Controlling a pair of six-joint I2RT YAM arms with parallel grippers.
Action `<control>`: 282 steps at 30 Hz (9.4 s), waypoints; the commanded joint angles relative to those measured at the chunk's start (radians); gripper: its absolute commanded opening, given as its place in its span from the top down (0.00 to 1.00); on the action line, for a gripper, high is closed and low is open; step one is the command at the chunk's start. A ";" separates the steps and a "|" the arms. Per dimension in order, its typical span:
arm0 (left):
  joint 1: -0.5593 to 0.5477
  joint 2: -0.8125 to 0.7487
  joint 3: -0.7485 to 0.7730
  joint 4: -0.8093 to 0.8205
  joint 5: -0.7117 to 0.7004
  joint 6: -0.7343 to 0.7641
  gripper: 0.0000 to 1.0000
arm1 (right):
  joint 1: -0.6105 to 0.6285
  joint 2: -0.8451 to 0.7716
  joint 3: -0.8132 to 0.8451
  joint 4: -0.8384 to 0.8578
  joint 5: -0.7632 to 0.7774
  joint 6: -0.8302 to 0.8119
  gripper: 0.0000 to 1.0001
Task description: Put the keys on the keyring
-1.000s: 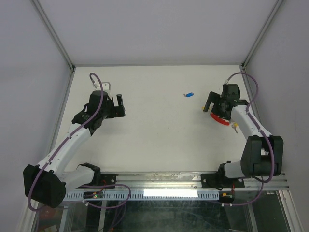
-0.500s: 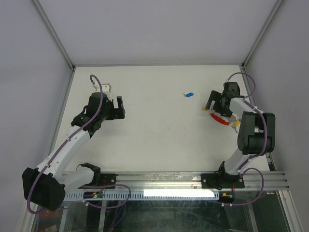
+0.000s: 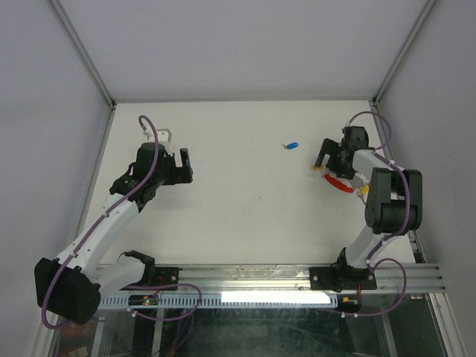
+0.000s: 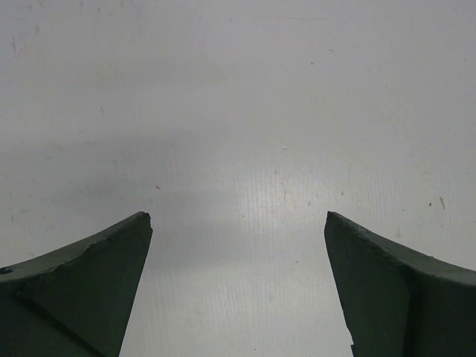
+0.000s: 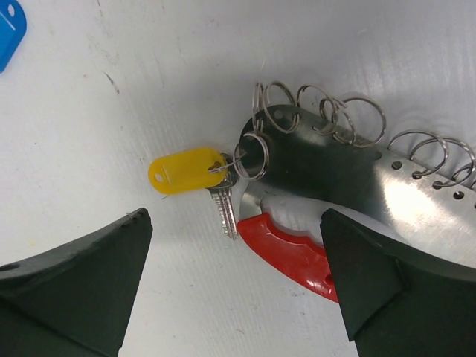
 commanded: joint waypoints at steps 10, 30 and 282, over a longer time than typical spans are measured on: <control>0.010 -0.021 0.013 0.037 -0.008 0.018 0.01 | 0.154 -0.073 -0.062 -0.093 -0.052 0.017 0.01; 0.009 -0.045 0.038 0.012 0.001 0.007 0.01 | 0.689 -0.135 -0.093 -0.144 0.060 0.221 0.01; 0.010 0.002 0.001 0.025 0.061 0.004 0.01 | 0.859 0.058 0.259 -0.249 0.387 -0.202 0.60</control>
